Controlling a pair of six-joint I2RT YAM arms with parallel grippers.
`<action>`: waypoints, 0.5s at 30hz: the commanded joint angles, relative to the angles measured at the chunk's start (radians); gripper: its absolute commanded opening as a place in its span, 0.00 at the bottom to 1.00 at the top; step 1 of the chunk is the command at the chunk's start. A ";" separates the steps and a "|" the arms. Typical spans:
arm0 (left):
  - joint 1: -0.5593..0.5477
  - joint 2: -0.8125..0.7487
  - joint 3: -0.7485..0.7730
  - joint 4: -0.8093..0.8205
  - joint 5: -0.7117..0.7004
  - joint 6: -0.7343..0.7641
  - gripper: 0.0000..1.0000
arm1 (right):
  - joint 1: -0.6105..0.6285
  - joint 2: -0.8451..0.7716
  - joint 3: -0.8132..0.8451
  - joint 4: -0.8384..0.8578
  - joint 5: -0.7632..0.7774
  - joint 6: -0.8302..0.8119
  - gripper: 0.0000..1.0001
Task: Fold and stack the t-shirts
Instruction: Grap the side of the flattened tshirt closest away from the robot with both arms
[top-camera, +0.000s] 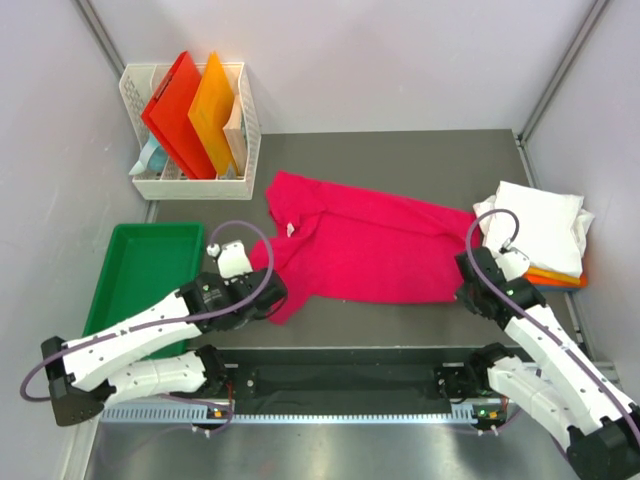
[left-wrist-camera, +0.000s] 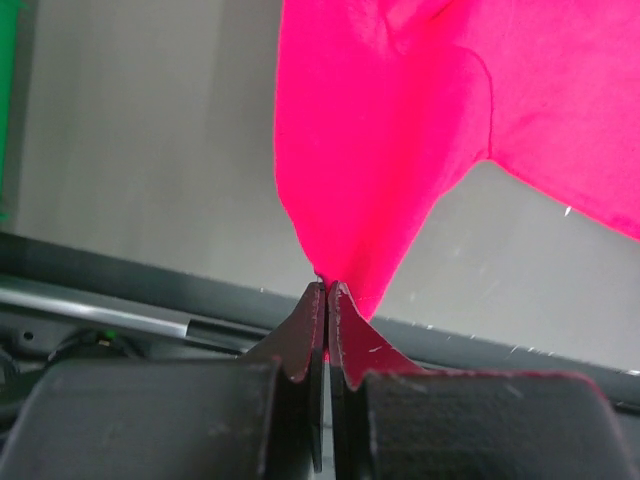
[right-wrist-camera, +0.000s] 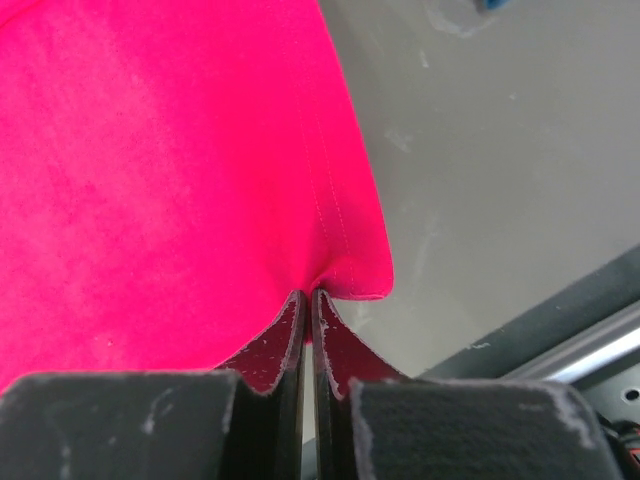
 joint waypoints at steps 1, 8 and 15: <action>-0.064 0.020 0.034 -0.101 -0.028 -0.112 0.00 | 0.019 -0.016 0.021 -0.066 0.041 0.039 0.00; -0.064 0.014 0.008 -0.045 -0.024 -0.096 0.00 | 0.019 -0.014 0.028 -0.071 0.037 0.044 0.00; -0.062 0.039 0.078 -0.018 -0.180 -0.027 0.00 | 0.019 -0.040 0.084 -0.095 0.110 0.015 0.00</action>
